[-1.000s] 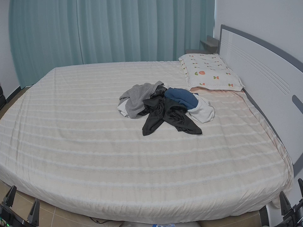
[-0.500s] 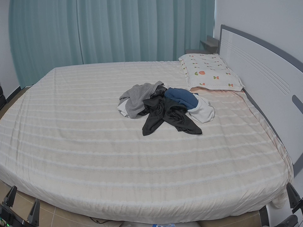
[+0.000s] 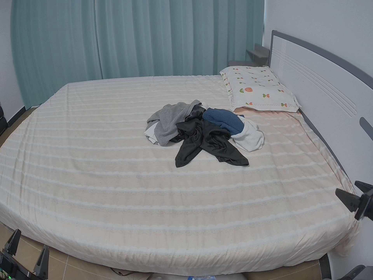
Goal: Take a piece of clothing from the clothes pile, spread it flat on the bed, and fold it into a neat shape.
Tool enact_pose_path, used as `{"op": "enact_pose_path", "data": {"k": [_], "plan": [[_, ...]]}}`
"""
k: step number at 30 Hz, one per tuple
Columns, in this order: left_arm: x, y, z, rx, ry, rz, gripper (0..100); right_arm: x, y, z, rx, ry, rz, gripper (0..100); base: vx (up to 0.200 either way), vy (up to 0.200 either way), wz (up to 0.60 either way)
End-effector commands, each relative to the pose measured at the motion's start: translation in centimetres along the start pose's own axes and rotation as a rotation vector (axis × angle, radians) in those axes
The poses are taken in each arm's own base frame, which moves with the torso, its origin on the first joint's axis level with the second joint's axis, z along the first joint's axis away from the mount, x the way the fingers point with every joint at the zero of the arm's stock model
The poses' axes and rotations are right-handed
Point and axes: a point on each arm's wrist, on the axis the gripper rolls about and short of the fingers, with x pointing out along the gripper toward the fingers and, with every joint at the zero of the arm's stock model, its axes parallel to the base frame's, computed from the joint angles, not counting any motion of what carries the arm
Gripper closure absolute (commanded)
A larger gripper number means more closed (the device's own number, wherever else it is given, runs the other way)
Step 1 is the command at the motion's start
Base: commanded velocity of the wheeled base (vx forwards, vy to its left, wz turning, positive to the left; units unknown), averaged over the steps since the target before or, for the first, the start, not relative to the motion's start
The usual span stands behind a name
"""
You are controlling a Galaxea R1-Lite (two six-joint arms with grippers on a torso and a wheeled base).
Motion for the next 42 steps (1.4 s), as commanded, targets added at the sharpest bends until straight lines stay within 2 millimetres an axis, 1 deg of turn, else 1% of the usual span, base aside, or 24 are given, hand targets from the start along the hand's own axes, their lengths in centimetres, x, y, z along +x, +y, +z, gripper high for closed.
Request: {"op": "enact_pose_path", "data": {"k": [1,2,4,5,6,7,8,9,10,12,13,14,15,17,18,22,26,28,30,34,39,42], "plan": [[0.4,0.1,-0.3,-0.005,0.059,-0.029,0,19.1,1.0,0.4,0.198,0.258,0.03,0,0.0,0.0,0.0],[0.4,0.1,-0.3,-0.007,0.059,-0.026,0,20.8,1.3,0.3,0.234,0.255,0.024,0,0.0,0.0,0.0],[0.4,0.1,-0.3,-0.009,0.057,-0.022,0,23.4,1.4,0.0,0.263,0.253,-0.012,0,0.0,0.0,0.0],[0.4,0.1,-0.3,-0.009,0.057,-0.02,0,23.9,1.4,-0.1,0.265,0.253,-0.023,0,0.0,0.0,0.0],[0.4,0.0,-0.3,-0.01,0.056,-0.013,0,26.6,1.4,-0.4,0.275,0.242,-0.071,0,0.0,0.0,0.0],[0.4,0.0,-0.3,-0.01,0.056,-0.011,0,27.4,1.4,-0.4,0.274,0.236,-0.084,0,0.0,0.0,0.0],[0.4,0.0,-0.3,-0.01,0.054,-0.011,0,29.3,1.3,-0.9,0.271,0.235,-0.108,0,0.0,0.0,0.0],[0.4,0.0,-0.3,-0.01,0.054,-0.011,0,30.4,1.3,-1.1,0.27,0.234,-0.117,0,0.0,0.0,0.0],[0.4,0.0,-0.3,-0.01,0.052,-0.011,0,30.8,1.3,-1.2,0.27,0.234,-0.119,0,0.0,0.0,0.0],[0.4,0.0,-0.3,-0.013,0.049,-0.005,0,33.2,1.4,-1.8,0.274,0.232,-0.118,0,0.0,0.0,0.0],[0.4,0.0,-0.3,-0.013,0.049,-0.005,0,33.2,1.4,-1.8,0.274,0.232,-0.118,0,0.0,0.0,0.0],[0.4,0.0,-0.3,-0.013,0.048,-0.002,0,34.4,2.0,-2.2,0.278,0.229,-0.107,0,0.0,0.0,0.0],[0.4,0.0,-0.3,-0.013,0.049,-0.003,0,35.2,2.3,-2.4,0.279,0.226,-0.103,0,0.0,0.0,0.0],[0.4,0.0,-0.3,-0.013,0.048,0.0,0,35.9,2.6,-2.8,0.275,0.231,-0.102,0,0.0,0.0,0.0],[0.4,0.0,-0.3,-0.014,0.047,0.006,0,36.8,3.0,-3.3,0.269,0.241,-0.1,0,0.0,0.0,0.0],[0.4,0.0,-0.3,-0.014,0.045,0.021,0,39.0,4.0,-4.3,0.267,0.271,-0.09,0,0.0,0.0,0.0],[0.4,0.0,-0.3,-0.014,0.045,0.021,0,41.5,5.2,-5.0,0.265,0.284,-0.076,0,0.0,0.0,0.0],[0.3,0.0,-0.3,-0.014,0.042,0.022,0,42.3,6.0,-5.1,0.276,0.287,-0.08,0,0.0,0.0,0.0],[0.3,0.0,-0.4,-0.013,0.035,0.022,0,42.9,6.5,-5.1,0.288,0.29,-0.085,0,0.0,0.0,0.0],[0.3,0.0,-0.4,-0.013,0.035,0.022,0,44.0,6.7,-5.4,0.303,0.295,-0.09,0,0.0,0.0,0.0],[0.2,0.0,-0.4,-0.013,0.032,0.022,0,44.7,6.5,-6.0,0.308,0.297,-0.098,0,0.0,0.0,0.0],[0.2,0.0,-0.4,-0.013,0.022,0.02,0,44.9,6.4,-6.0,0.314,0.289,-0.099,0,0.0,0.0,0.0]]}}
